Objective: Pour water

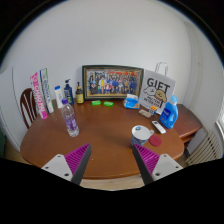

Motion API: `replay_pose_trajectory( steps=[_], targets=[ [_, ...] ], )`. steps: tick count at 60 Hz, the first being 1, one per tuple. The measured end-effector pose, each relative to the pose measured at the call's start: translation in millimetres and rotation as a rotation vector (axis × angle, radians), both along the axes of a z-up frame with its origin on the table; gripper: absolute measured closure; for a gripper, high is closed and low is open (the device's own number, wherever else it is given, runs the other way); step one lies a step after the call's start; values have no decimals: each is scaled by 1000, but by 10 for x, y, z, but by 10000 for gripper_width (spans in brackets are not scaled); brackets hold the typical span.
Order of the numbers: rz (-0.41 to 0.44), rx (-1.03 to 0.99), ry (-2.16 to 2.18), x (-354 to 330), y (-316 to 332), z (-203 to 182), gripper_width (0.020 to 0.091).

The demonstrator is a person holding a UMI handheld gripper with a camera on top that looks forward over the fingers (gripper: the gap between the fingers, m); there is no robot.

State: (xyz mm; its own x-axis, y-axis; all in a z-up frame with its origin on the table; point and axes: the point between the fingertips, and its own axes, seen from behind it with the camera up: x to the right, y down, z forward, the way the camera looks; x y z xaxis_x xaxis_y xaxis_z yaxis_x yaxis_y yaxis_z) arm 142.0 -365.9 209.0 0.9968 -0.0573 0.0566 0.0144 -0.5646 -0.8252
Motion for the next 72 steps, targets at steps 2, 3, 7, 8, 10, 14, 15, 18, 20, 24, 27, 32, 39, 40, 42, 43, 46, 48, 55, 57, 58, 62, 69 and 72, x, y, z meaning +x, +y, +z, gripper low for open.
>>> replay_pose_trajectory(
  steps=[2,3,7,8,10,14,15,18,20,24,27,32,39,40,42,43,46,48,55,57,58,62,69,72],
  targets=[
    [17,-2,2,-76,36,-20,247],
    [25,-2,3,-121,60,-34,247],
    [52,-7,3,-350,175,-101,247],
    [59,-7,3,-418,206,-114,248],
    [77,-1,5,-562,263,-136,247],
    [113,9,16,-865,426,-209,246],
    [124,11,22,-947,469,-230,247],
    [157,18,43,-1176,608,-299,245],
    [175,28,57,-1317,716,-337,246],
    [202,52,74,-1562,959,-411,246],
    [203,84,85,-1687,1189,-460,245],
    [191,125,107,-1866,1583,-597,247],
    [145,167,137,-2006,2079,-805,246],
    [140,176,141,-2019,2145,-825,246],
    [128,195,147,-2047,2269,-868,256],
    [123,201,150,-2060,2326,-895,261],
    [118,208,158,-2120,2468,-989,276],
    [117,209,157,-2145,2547,-1049,297],
    [108,240,123,-2154,2737,-1148,502],
    [108,257,111,-2147,2771,-1134,588],
    [107,267,103,-2127,2782,-1131,590],
    [123,283,83,-2155,2799,-1124,644],
    [127,264,84,-2126,2759,-1135,725],
    [130,256,89,-2092,2709,-1082,754]
  ],
)
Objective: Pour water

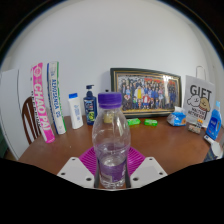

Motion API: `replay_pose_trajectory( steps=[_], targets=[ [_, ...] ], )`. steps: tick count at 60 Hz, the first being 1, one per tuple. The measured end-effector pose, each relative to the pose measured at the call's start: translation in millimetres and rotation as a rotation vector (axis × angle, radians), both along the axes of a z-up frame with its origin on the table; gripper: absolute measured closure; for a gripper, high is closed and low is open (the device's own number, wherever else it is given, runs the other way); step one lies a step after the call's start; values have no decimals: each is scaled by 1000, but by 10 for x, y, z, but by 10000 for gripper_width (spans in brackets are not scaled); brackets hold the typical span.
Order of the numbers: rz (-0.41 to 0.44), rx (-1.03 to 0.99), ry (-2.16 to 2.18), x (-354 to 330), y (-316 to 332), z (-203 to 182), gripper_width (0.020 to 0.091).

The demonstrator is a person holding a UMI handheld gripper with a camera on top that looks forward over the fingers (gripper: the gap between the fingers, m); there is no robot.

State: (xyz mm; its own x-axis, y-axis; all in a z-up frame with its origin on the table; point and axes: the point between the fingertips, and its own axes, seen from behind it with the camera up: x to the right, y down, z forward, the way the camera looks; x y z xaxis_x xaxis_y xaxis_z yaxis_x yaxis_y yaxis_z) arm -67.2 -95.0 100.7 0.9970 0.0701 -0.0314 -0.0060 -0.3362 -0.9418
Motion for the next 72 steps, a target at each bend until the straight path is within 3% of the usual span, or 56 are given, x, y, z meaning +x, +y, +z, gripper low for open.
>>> replay_pose_trajectory(
  steps=[6,14,22,27,35,52,65,72],
  targets=[
    [5,8,96,98,-176,314,753],
    [2,36,373,327,-437,1007,752],
    [2,51,723,881,-642,1508,753],
    [-40,22,976,1225,-708,1680,753],
    [-62,-24,1341,1811,-835,1617,755],
    [-105,-185,1881,2107,-912,1182,755],
    [-95,-246,1965,2143,-982,1082,754],
    [-71,-257,1804,2178,-994,1085,753]
  ],
)
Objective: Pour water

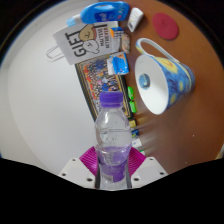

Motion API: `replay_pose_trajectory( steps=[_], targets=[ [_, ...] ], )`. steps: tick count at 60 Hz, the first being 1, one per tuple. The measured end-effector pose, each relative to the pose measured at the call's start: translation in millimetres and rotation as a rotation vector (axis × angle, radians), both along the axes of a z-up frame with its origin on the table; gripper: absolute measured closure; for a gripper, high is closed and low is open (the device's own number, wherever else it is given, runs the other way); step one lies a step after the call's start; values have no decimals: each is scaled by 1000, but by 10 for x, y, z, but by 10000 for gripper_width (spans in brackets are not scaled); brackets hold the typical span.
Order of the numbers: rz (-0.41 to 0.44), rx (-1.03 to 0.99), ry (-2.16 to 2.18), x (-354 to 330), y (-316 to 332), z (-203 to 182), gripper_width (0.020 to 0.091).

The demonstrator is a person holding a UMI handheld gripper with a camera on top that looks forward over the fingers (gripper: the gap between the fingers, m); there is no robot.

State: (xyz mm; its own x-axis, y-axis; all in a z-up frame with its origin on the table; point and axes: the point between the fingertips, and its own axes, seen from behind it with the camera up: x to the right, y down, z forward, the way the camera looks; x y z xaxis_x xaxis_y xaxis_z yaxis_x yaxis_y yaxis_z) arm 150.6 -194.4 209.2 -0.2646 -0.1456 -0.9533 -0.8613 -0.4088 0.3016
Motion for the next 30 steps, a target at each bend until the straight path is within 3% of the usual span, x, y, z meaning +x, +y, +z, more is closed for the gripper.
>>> replay_pose_trajectory(
  steps=[13,21,30],
  targets=[
    [15,194,-708,544,16,438,753],
    [-41,328,-1125,1094,45,848,753],
    [-134,360,-1516,1831,139,862,753]
  ],
)
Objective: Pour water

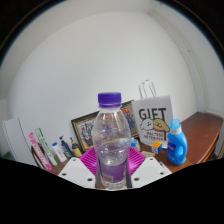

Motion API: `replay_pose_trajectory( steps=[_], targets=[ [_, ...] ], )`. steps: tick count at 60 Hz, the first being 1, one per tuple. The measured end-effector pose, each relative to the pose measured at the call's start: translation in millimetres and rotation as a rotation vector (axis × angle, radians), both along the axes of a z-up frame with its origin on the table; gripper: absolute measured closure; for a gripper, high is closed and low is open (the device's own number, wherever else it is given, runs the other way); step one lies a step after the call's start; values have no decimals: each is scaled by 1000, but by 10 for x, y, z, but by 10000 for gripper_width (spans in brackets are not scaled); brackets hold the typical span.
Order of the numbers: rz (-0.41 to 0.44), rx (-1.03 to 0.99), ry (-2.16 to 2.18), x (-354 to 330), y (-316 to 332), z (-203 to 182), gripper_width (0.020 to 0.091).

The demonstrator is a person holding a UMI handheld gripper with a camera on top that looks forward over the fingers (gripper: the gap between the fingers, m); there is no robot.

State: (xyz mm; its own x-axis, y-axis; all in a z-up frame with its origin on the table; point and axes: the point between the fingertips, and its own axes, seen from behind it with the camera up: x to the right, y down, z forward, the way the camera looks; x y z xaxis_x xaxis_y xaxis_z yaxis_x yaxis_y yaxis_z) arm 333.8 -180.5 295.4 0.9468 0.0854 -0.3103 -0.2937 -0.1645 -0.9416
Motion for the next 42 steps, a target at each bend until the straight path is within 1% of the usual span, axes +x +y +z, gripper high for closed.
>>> replay_pose_trajectory(
  steps=[7,13,17,28,31,32,38,39,40,42],
  targets=[
    [-88,-22,-168,525,112,-366,754],
    [-124,-65,-258,826,137,-808,754],
    [-132,-94,-288,940,164,-1194,754],
    [-115,-156,-303,1043,207,-1829,755],
    [-111,-170,-311,1044,196,-1956,748],
    [-115,-146,-311,1036,193,-1891,750],
    [-128,-126,-290,1046,209,-1921,746],
    [-132,-123,-284,1047,211,-1911,722],
    [-135,-125,-280,1046,206,-1913,718],
    [-133,-129,-280,1040,198,-1917,689]
  ],
)
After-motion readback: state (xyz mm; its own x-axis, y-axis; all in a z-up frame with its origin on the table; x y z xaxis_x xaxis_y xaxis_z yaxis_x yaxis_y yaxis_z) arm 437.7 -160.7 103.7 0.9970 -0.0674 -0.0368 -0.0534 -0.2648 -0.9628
